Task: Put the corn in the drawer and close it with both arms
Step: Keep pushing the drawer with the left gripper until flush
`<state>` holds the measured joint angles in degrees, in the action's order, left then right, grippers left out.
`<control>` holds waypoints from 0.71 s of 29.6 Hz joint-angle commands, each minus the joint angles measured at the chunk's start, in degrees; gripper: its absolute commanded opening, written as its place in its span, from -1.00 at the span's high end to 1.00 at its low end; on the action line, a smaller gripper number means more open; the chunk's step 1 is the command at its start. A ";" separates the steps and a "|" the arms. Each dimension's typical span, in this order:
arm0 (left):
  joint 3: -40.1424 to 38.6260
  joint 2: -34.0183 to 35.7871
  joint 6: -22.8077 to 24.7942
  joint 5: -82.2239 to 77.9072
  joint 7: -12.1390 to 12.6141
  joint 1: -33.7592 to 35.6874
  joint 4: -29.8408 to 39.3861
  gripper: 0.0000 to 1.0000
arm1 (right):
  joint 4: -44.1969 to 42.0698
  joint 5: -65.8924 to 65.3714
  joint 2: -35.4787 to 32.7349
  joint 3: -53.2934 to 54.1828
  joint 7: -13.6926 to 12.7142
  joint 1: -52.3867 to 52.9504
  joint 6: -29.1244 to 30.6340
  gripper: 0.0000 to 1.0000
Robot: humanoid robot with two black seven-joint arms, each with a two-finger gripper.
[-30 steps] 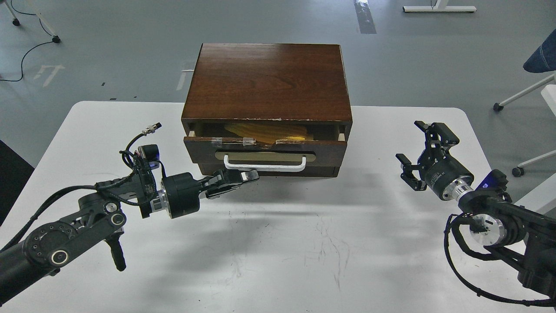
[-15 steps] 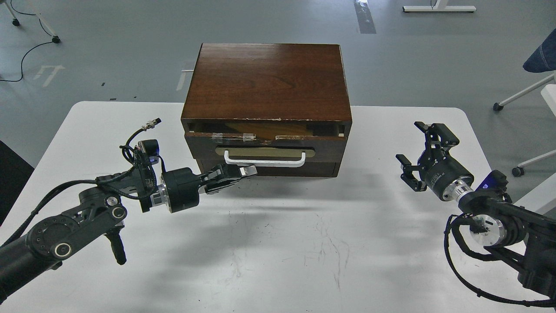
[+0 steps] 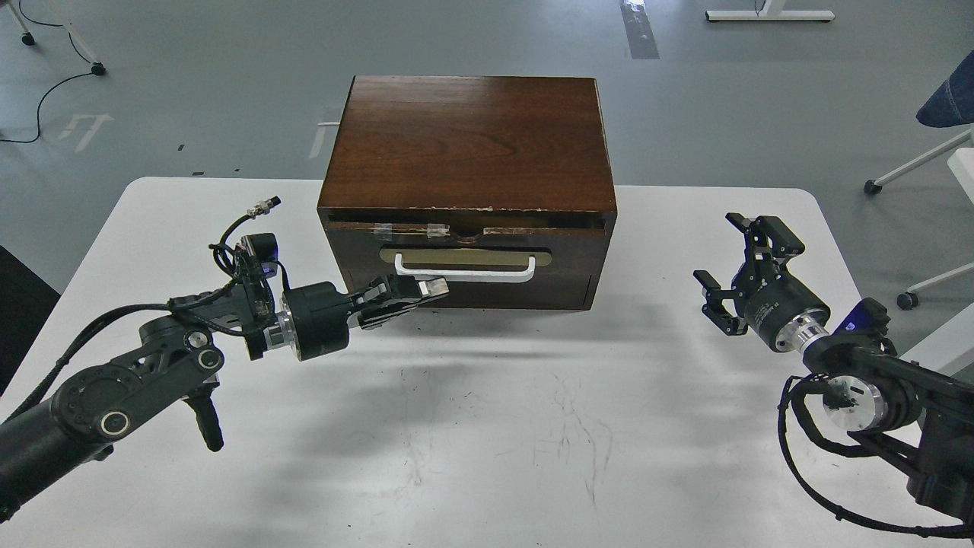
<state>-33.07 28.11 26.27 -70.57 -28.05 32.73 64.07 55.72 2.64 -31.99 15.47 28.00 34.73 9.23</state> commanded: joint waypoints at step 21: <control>0.37 -0.16 0.35 1.04 0.05 1.02 -2.82 1.00 | 0.00 0.00 0.00 0.00 0.00 -0.37 0.00 -0.98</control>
<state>-33.20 27.85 26.43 -70.10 -27.99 33.65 61.27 55.72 2.64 -31.99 15.47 28.00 34.36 9.23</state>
